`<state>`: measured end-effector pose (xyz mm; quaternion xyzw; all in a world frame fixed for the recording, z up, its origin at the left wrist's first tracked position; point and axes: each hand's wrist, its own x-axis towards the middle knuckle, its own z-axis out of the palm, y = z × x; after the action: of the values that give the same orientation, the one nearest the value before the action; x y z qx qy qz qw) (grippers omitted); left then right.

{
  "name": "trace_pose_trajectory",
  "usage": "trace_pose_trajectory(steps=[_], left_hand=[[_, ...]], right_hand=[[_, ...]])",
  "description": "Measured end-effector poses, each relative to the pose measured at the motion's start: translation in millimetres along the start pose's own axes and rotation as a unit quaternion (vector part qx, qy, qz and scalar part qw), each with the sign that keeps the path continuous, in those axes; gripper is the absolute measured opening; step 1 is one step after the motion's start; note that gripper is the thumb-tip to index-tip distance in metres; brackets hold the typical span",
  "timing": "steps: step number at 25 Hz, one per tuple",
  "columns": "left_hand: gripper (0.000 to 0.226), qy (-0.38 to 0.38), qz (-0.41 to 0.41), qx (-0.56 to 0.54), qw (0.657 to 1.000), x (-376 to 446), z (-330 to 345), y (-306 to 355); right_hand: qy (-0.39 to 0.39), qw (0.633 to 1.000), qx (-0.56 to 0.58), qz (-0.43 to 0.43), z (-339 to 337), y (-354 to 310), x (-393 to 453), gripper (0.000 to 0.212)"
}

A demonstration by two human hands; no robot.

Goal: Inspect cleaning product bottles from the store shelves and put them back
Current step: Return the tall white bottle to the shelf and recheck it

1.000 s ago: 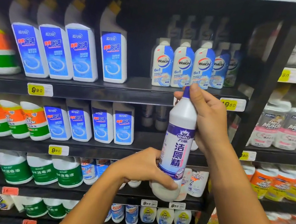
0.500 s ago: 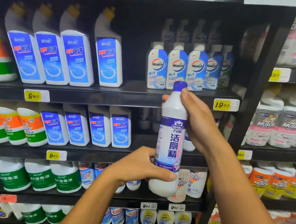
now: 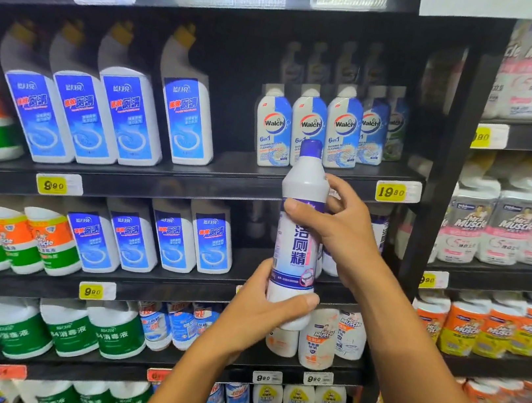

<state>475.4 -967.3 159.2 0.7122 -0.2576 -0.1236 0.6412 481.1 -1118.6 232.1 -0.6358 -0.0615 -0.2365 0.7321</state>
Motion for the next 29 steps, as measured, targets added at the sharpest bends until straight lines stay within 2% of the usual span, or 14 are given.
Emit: trace_pose_trajectory(steps=[2,4,6,8,10,13,15,18,20,21,24,26,29], left_hand=[[0.061,0.043,0.02,-0.005,0.999,1.4,3.4,-1.3],[0.057,0.038,0.026,-0.044,0.998,1.5,0.8,-3.3],[0.054,-0.018,0.004,-0.131,0.991,-0.7,-5.4,-5.4],[0.062,-0.09,-0.032,-0.205,0.974,-4.0,-8.9,-7.3],[0.078,-0.153,-0.06,-0.244,0.956,-5.7,-8.6,-10.3],[0.074,-0.183,-0.062,-0.265,0.945,-5.3,-10.3,-13.1],[0.066,-0.148,-0.051,-0.22,0.963,-3.6,-9.3,-11.1],[0.06,-0.025,-0.003,-0.069,0.997,0.7,1.7,-10.0],[0.055,0.041,0.035,-0.031,0.998,1.2,6.8,-13.6],[0.054,0.048,0.044,-0.044,0.997,1.3,6.7,-16.0],[0.059,-0.048,0.011,-0.2,0.979,-1.5,-1.3,-21.9],[0.063,-0.141,-0.012,-0.309,0.941,-4.8,-4.4,-23.2],[0.066,-0.222,-0.022,-0.378,0.899,-6.2,-2.6,-22.8]], right_hand=[[0.013,0.999,-0.036,-0.029,6.1,0.1,-1.6,0.06],[-0.006,0.999,-0.033,-0.029,6.1,-1.1,-2.7,0.055],[-0.054,0.999,-0.001,0.002,1.4,-4.9,-4.2,0.042],[-0.094,0.992,0.057,0.06,-2.4,-3.3,-4.6,0.044],[-0.101,0.984,0.109,0.102,-3.3,0.3,-6.6,0.054],[-0.087,0.988,0.098,0.082,-2.3,1.2,-8.4,0.047],[-0.068,0.994,0.07,0.052,-0.5,-0.4,-9.4,0.044],[-0.027,0.999,0.025,0.002,5.4,-1.8,-10.5,0.043],[-0.029,0.999,0.007,-0.013,7.7,-2.3,-11.6,0.045],[-0.04,0.999,0.001,-0.008,6.4,-3.6,-11.8,0.045],[-0.09,0.995,0.005,0.046,-1.4,-9.5,-8.4,0.041],[-0.121,0.988,0.049,0.088,-3.8,-9.6,-5.6,0.036],[-0.137,0.982,0.073,0.111,-1.3,-5.9,-5.7,0.035]])
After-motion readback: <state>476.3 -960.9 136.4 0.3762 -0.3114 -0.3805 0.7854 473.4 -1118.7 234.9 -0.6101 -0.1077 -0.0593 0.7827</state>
